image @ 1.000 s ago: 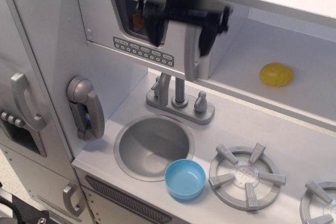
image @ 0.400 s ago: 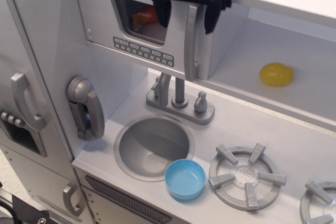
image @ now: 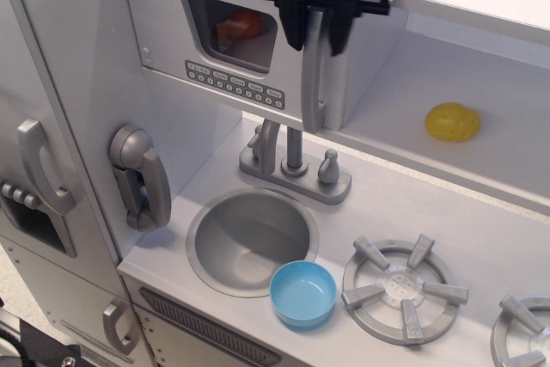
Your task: Open microwave
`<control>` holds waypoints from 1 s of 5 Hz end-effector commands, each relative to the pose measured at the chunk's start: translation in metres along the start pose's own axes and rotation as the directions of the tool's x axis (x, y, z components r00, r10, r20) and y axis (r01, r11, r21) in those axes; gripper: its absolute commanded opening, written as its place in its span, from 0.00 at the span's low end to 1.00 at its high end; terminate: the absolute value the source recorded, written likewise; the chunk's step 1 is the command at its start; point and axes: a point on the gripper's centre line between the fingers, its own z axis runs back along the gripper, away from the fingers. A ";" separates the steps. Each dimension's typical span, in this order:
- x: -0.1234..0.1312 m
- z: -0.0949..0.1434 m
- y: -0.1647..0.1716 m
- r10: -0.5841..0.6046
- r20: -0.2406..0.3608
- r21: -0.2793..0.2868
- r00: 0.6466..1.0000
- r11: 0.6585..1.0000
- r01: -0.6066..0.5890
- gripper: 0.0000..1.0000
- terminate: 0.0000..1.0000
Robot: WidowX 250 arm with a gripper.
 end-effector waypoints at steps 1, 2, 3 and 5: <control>-0.014 0.025 0.008 -0.045 0.086 -0.017 0.995 0.999 0.047 0.00 0.00; -0.040 0.034 0.019 -0.088 0.073 0.003 0.993 0.996 0.088 0.00 0.00; -0.067 0.045 0.027 -0.100 -0.001 0.055 0.995 0.994 0.100 1.00 0.00; -0.096 0.046 -0.013 -0.130 -0.122 0.043 0.984 0.990 0.136 1.00 0.00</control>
